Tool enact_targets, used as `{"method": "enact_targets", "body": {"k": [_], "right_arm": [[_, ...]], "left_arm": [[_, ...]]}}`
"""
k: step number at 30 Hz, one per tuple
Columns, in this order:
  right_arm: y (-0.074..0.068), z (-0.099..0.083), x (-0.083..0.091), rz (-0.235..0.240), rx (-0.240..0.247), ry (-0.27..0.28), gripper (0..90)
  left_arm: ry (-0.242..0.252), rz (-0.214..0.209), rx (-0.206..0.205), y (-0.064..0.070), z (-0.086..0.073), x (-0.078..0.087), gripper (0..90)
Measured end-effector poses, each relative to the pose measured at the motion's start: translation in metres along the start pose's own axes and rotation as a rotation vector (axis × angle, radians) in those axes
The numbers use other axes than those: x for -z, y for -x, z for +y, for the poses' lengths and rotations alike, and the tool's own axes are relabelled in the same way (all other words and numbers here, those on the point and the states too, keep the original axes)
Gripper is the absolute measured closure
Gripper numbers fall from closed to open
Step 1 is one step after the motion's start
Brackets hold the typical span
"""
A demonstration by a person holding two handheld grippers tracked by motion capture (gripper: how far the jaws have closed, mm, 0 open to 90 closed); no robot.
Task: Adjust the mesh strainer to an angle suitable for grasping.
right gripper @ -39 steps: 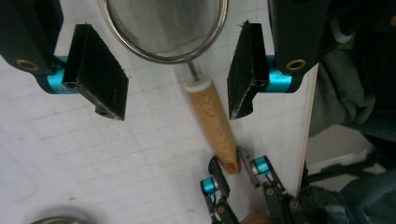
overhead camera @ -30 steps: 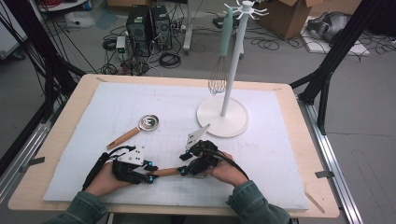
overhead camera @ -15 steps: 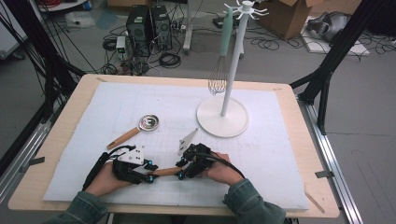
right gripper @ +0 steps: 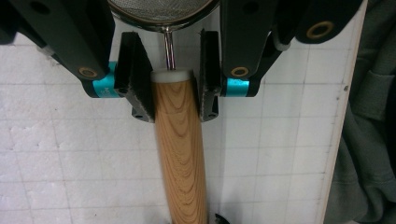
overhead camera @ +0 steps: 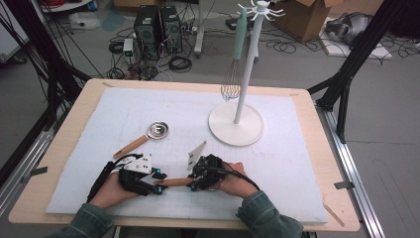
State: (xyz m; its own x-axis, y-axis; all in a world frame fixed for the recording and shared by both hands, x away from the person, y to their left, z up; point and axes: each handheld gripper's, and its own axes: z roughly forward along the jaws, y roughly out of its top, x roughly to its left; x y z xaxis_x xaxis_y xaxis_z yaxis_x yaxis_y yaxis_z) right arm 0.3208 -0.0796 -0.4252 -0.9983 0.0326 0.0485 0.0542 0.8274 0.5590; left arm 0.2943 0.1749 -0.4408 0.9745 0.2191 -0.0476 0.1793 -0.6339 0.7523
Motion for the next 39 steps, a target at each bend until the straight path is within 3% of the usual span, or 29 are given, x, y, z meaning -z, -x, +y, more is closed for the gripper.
{"method": "enact_targets", "body": {"k": [7,20,27,39], "right_arm": [[0.0,0.0,0.002,0.0,0.002,0.005,68.1],[-0.005,-0.001,0.016,-0.02,0.009,0.077,68.1],[-0.007,-0.002,0.023,-0.032,0.013,0.104,68.1],[-0.009,-0.004,0.029,-0.018,0.001,0.134,67.6]], "left_arm": [[0.001,-0.001,0.024,-0.002,-0.001,0.001,53.9],[0.027,-0.019,0.037,-0.004,0.006,0.005,55.0],[0.035,-0.033,0.028,-0.003,0.011,0.004,58.4],[0.03,-0.047,-0.03,-0.001,0.021,0.008,68.3]]}}
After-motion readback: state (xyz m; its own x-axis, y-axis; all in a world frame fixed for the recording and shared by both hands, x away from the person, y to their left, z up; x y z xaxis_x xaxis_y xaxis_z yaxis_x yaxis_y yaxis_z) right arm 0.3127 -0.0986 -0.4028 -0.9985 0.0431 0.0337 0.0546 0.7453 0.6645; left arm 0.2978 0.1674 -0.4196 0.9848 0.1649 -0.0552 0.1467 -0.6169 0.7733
